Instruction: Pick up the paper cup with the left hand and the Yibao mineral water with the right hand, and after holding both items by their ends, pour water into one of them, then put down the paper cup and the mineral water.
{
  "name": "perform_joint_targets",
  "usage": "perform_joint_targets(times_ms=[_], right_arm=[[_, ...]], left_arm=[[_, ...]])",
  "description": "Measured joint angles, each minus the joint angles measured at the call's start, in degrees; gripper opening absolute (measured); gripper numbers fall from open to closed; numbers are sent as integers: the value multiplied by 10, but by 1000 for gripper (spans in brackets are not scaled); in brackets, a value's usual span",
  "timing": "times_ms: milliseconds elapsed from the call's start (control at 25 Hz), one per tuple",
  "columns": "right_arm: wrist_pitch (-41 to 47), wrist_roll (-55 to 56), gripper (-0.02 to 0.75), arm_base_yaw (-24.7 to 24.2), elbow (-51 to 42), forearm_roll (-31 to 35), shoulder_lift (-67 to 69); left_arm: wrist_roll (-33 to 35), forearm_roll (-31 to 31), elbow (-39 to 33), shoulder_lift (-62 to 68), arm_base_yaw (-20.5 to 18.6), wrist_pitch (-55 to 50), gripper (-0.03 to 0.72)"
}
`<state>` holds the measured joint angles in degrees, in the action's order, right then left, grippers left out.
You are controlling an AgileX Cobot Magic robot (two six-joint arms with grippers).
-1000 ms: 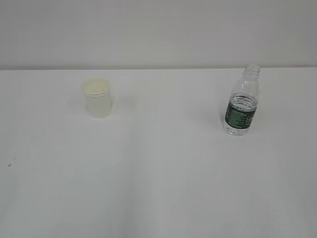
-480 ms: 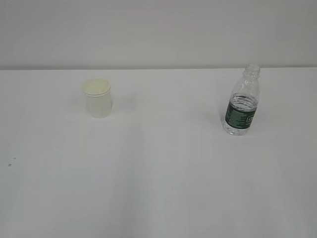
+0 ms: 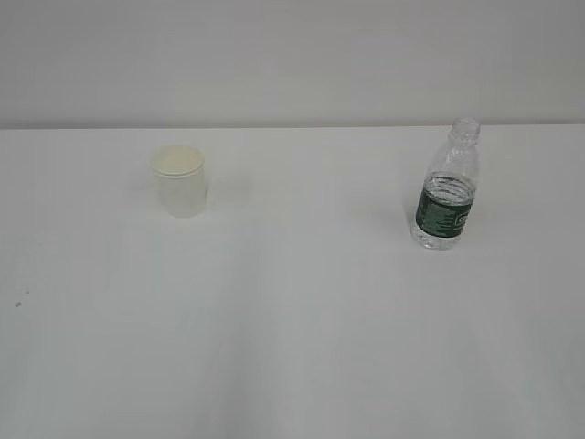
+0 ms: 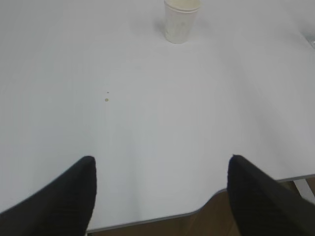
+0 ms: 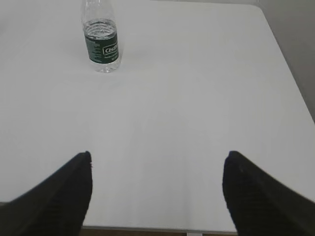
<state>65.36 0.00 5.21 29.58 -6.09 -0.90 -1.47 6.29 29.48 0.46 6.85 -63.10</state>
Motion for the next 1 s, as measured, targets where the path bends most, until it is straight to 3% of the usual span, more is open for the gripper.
perform_joint_targets(times_ms=[440, 1000], right_arm=[[-11, 0, 627, 0, 9, 6, 0], [-38, 0, 624, 0, 41, 8, 0]], left_arm=[[0, 4, 1, 0, 0, 5, 593], [0, 15, 9, 0, 0, 116, 593]])
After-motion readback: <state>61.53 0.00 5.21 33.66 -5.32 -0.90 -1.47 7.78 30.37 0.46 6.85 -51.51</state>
